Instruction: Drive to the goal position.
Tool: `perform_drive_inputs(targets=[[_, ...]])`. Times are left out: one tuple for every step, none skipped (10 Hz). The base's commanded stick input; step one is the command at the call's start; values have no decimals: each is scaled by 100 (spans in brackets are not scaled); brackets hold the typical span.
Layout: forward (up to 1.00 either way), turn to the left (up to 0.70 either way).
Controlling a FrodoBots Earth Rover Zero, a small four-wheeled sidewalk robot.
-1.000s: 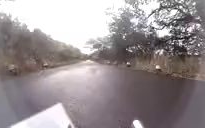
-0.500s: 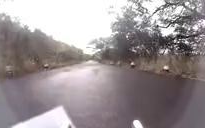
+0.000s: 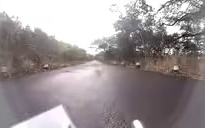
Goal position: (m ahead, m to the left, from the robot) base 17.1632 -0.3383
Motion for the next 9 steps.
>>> perform_drive_inputs(targets=[[100,0],[100,0],[100,0],[100,0],[100,0],[100,0],[100,0],[100,0],[100,0]])
